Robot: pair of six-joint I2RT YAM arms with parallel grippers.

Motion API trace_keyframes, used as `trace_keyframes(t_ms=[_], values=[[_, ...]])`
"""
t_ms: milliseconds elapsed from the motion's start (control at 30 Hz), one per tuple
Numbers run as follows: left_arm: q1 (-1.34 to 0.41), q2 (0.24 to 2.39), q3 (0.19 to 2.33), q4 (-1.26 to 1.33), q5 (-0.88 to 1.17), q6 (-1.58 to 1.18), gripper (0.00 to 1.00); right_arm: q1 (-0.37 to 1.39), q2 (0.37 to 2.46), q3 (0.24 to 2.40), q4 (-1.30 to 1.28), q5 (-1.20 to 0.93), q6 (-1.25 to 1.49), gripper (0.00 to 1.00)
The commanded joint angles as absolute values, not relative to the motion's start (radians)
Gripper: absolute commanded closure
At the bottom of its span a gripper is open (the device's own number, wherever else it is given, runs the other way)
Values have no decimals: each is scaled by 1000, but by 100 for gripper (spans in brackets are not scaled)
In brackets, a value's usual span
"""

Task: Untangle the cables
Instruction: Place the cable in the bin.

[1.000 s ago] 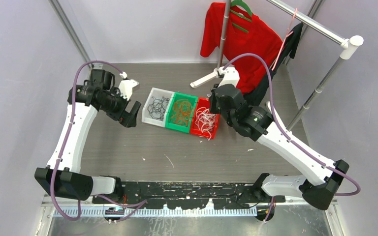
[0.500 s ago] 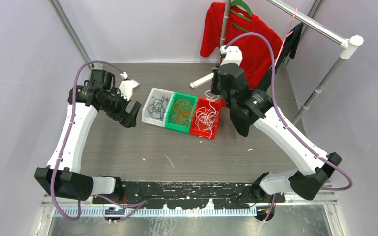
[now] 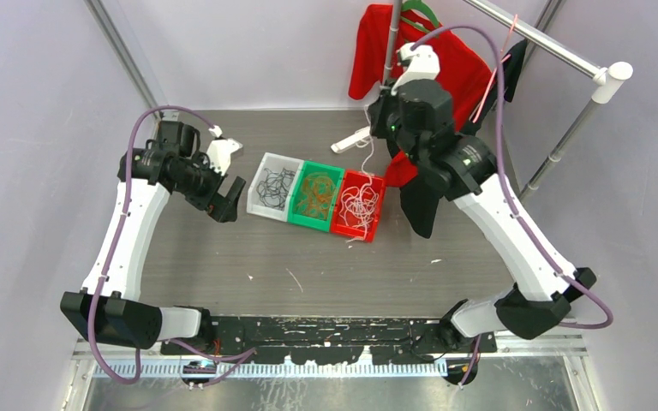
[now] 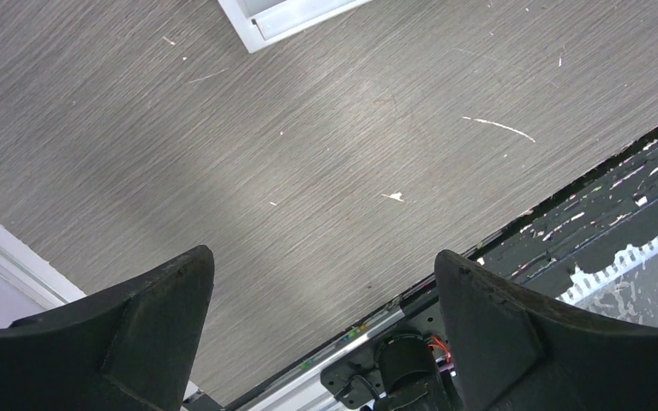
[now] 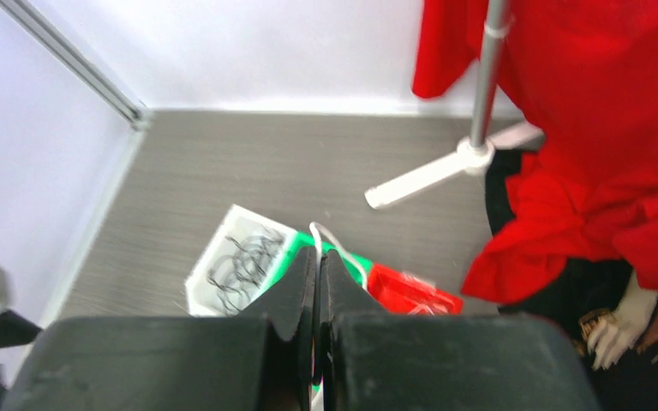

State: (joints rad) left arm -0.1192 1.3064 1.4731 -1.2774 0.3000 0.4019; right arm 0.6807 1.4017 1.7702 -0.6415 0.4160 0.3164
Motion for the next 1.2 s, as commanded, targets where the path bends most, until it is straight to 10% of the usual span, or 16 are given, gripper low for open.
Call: trace_keyframes(t_ms=[0, 767, 1167], values=[[-112, 1285, 1498, -1270, 336, 407, 1, 678, 1359, 1841, -634, 380, 308, 99], [-112, 1277, 1485, -1279, 321, 437, 1, 678, 1321, 1580, -605, 401, 338, 99], [-113, 1285, 1490, -1271, 325, 426, 1, 678, 1312, 1855, -619, 459, 220, 99]])
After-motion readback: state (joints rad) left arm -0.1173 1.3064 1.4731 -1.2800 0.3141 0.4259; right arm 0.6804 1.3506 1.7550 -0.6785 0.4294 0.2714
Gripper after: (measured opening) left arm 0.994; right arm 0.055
